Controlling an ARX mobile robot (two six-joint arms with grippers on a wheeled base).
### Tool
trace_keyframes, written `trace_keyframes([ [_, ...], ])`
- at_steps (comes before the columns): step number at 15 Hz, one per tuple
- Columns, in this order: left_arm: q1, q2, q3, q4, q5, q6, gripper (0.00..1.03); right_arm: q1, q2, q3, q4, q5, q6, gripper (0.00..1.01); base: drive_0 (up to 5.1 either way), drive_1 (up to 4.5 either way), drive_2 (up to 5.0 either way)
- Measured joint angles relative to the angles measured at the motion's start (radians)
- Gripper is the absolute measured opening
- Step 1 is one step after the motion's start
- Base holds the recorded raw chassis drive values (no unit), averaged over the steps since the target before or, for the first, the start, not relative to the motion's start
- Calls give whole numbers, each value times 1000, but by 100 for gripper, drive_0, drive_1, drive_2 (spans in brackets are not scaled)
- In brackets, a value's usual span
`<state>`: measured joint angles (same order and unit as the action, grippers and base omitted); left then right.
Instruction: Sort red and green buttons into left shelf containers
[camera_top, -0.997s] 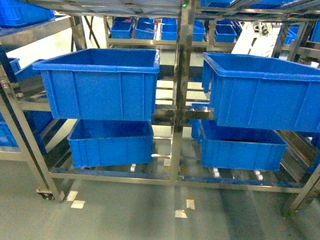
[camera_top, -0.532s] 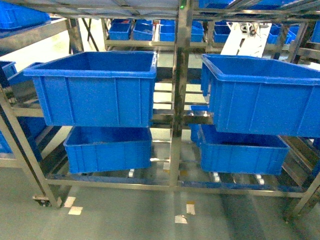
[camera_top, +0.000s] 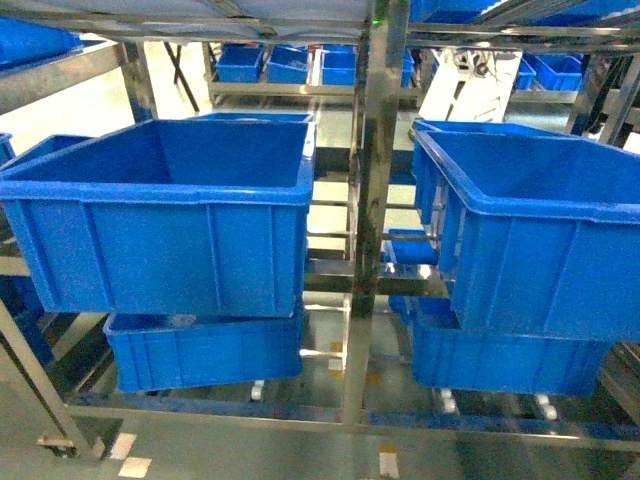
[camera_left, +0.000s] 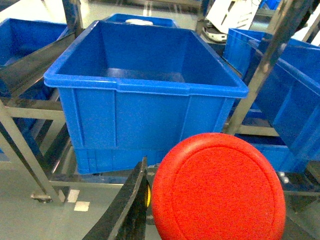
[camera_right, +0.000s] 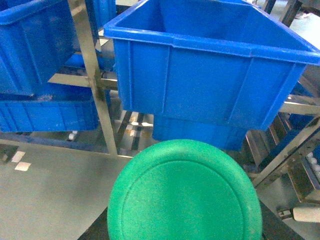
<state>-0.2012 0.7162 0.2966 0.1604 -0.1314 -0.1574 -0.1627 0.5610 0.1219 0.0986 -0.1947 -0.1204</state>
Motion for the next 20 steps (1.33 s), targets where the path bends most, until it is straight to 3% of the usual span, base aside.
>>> trace_keyframes([
  [17,0,5,0,1,0,0,34,0,8,0,5,2,0,34,-14,415,-442],
  [20,0,3,0,1,0,0,34,26,158,3,106,42,-4,34,-14,415,-442],
])
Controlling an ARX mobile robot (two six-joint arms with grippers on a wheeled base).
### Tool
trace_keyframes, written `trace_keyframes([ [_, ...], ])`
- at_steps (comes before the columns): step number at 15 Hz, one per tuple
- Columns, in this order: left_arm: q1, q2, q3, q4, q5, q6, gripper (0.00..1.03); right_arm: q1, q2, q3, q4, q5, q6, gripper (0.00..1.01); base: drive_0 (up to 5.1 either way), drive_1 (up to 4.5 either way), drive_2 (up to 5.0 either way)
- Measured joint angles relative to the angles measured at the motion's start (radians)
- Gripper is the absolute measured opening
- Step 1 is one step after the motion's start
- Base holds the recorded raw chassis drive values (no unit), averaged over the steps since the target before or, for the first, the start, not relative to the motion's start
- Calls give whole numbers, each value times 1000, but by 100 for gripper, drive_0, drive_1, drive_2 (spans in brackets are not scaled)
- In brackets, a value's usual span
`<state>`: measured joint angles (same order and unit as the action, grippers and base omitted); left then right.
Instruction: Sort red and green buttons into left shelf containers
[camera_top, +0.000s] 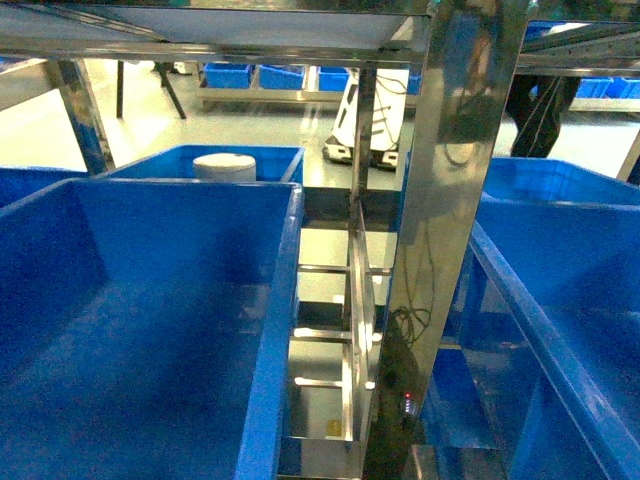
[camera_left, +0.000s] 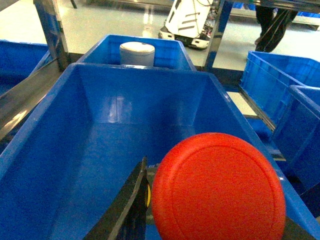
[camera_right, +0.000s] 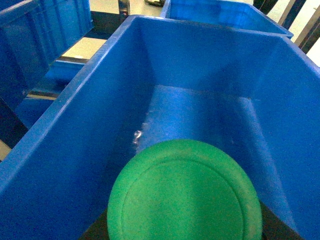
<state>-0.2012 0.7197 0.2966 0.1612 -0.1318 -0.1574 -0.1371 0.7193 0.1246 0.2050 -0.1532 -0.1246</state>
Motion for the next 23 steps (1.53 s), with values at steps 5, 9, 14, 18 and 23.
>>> trace_keyframes([
  [5,0,-1,0,0,0,0,34,-52,370,126,202,9,-9,34,-8,249,-265],
  [9,0,-1,0,0,0,0,34,-106,748,307,190,-8,-54,34,0,0,0],
  [14,0,-1,0,0,0,0,34,-77,1081,639,-132,-39,-34,34,0,0,0],
  [18,0,-1,0,0,0,0,34,-66,1112,657,-160,-29,-61,44,0,0,0],
  [23,0,-1,0,0,0,0,34,-80,1048,546,21,-1,-61,100,0,0,0],
])
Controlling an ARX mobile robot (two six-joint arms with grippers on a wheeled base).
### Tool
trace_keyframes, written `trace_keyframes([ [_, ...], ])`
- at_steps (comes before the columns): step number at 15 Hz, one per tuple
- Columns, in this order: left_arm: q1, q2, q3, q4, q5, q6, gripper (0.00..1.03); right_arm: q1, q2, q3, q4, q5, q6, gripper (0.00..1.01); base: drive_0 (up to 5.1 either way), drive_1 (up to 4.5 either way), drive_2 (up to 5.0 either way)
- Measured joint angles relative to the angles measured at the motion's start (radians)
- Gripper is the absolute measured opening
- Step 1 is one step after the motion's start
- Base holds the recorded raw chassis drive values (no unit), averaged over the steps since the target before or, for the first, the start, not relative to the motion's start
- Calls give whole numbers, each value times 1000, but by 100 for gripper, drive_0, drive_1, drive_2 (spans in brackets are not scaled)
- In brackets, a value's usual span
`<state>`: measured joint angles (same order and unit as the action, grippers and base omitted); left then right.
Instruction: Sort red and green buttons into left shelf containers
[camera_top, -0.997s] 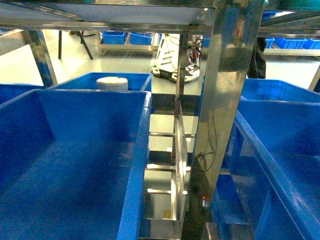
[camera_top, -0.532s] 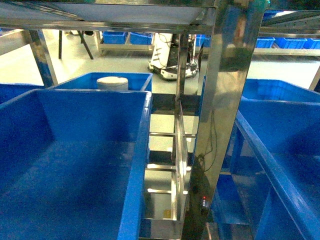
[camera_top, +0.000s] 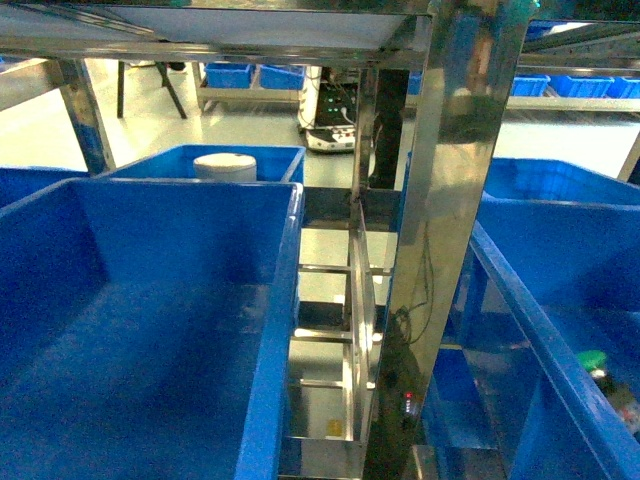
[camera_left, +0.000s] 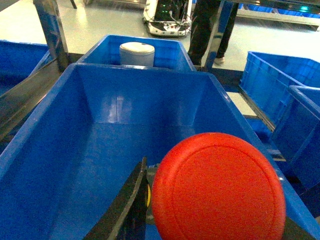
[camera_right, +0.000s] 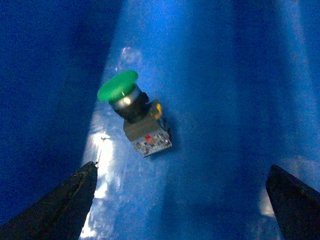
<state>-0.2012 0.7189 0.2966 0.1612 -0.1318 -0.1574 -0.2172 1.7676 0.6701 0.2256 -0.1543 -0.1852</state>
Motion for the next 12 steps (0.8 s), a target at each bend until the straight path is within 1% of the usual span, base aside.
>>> trace_keyframes([
  [1,0,0,0,0,0,0,34,0,-42,-30,58,10,1,97,0,0,0],
  [2,0,0,0,0,0,0,34,0,-89,-58,92,10,0,98,0,0,0],
  [4,0,0,0,0,0,0,34,2,-194,-121,134,14,-13,98,0,0,0],
  [6,0,0,0,0,0,0,34,16,-350,-207,127,6,-29,98,0,0,0],
  [8,0,0,0,0,0,0,34,46,-606,-307,53,-14,-45,98,0,0,0],
  [9,0,0,0,0,0,0,34,49,-758,-354,18,-16,-44,98,0,0,0],
  [10,0,0,0,0,0,0,34,57,-896,-394,-28,-18,-35,98,0,0,0],
  [11,0,0,0,0,0,0,34,74,-1061,-452,-87,-29,-12,98,0,0,0],
  [12,0,0,0,0,0,0,34,72,-1234,-516,-171,-45,-3,98,0,0,0],
])
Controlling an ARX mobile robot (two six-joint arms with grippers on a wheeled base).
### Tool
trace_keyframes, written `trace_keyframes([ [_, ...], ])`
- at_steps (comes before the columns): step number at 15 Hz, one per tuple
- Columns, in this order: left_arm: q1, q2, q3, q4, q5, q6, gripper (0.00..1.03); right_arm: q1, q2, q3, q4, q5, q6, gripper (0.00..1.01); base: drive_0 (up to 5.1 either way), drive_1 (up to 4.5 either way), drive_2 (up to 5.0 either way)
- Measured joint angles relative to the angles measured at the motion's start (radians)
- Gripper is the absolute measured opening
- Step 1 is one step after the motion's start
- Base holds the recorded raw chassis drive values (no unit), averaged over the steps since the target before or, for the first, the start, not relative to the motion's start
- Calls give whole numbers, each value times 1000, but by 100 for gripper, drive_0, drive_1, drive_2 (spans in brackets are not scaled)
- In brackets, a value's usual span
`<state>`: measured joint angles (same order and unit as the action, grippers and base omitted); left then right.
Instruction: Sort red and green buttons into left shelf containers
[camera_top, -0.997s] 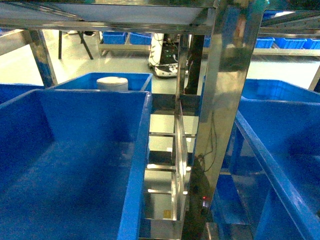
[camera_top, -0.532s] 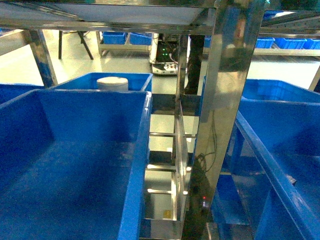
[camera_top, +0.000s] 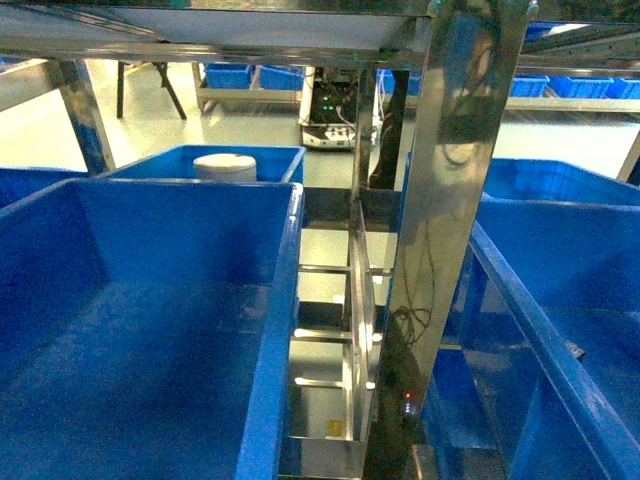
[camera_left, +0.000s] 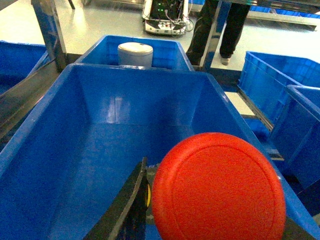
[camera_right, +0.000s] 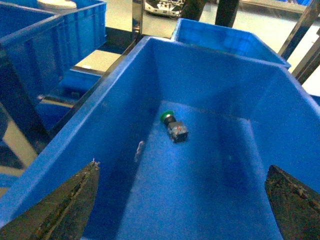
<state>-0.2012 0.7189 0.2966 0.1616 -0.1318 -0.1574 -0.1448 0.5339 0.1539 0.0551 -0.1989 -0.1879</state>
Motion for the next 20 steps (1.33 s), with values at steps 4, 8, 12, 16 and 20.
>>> trace_keyframes([
  [4,0,0,0,0,0,0,34,-172,-347,-33,-291,-159,-56,98,0,0,0],
  [8,54,46,16,-6,69,9,34,-176,-346,-33,-293,-165,-69,98,0,0,0],
  [12,115,247,62,-7,201,107,34,-176,-346,-33,-294,-165,-69,98,0,0,0],
  [16,147,495,111,58,254,246,34,-176,-346,-33,-293,-165,-69,98,0,0,0],
  [20,195,707,205,39,277,324,34,-176,-346,-33,-294,-165,-69,98,0,0,0],
])
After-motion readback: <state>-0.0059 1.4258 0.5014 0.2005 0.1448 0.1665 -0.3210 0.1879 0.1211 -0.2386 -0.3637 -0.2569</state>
